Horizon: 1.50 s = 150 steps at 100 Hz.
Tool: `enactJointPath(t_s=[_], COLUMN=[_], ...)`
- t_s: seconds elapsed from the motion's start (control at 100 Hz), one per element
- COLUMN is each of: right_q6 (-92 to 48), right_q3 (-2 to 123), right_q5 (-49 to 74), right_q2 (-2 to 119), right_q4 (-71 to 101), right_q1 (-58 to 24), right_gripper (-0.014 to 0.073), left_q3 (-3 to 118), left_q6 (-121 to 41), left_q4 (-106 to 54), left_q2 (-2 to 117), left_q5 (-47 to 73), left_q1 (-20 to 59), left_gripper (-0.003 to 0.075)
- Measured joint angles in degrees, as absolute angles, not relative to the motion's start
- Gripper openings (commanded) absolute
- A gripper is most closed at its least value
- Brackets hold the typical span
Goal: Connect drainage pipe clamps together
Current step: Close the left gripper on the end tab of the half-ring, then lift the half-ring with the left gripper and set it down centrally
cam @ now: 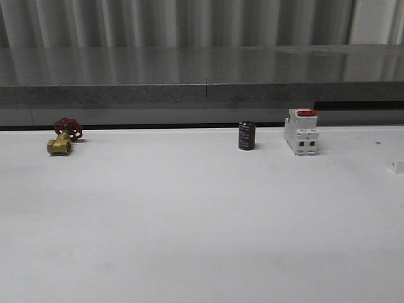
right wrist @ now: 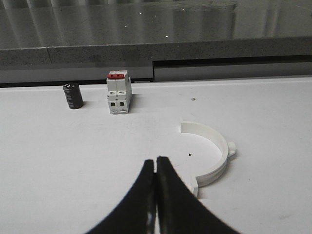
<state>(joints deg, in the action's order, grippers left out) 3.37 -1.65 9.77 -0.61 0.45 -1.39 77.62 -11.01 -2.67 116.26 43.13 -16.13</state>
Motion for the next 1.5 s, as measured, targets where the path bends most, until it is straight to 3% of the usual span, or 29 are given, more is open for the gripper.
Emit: enactJointPath(t_s=[0.03, 0.45, 0.72, 1.06, 1.5], right_q6=[3.4, 3.4, 3.4, 3.4, 3.4], right_q3=[-1.6, -1.6, -1.6, -1.6, -1.6], right_q5=[9.8, 9.8, 9.8, 9.8, 9.8], right_q2=[-0.6, -0.6, -0.6, -0.6, -0.6], right_q4=[0.5, 0.5, 0.5, 0.5, 0.5], right_q1=[-1.4, -1.4, -1.4, -1.4, -1.4], right_gripper=[-0.0066, -0.0066, -0.0066, -0.0066, -0.0066], left_q3=[77.6, 77.6, 72.1, 69.9, 69.9], left_q6=[-11.0, -10.8, -2.1, 12.1, 17.0], left_q4=[-2.6, -5.8, -9.7, -9.9, -10.0], left_q2=[116.3, 109.3, 99.7, 101.8, 109.0], left_q5=[43.1, 50.1, 50.6, 40.7, 37.7], left_q1=[-16.1, -14.3, -1.4, 19.0, 22.3], left_gripper=[-0.0024, -0.002, -0.002, -0.002, -0.002])
